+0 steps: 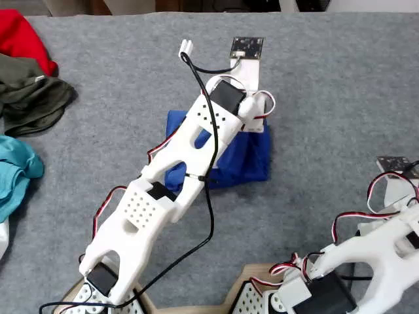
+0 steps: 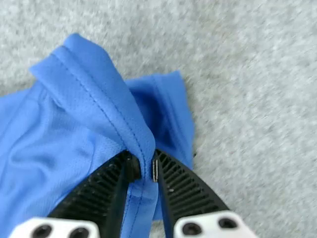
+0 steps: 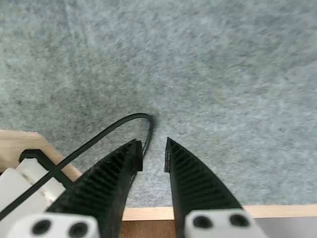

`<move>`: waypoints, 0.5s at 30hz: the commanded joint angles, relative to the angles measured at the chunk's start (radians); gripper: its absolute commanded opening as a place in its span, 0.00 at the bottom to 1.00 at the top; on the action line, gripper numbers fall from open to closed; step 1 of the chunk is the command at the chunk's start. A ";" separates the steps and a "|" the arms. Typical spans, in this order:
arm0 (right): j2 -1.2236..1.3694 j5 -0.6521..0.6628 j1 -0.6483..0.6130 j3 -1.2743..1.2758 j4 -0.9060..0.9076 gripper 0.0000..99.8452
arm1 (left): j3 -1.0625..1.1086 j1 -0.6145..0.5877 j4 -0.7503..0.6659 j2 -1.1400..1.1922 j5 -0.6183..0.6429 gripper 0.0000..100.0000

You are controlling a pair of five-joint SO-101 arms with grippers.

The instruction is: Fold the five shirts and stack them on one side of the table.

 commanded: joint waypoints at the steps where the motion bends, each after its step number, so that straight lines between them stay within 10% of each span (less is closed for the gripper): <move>1: -0.035 0.014 0.010 0.008 -0.009 0.10 | -0.078 0.008 -0.037 -0.002 0.006 0.02; 15: -0.035 0.009 -0.013 0.015 -0.009 0.10 | -0.072 0.052 -0.061 0.001 0.005 0.02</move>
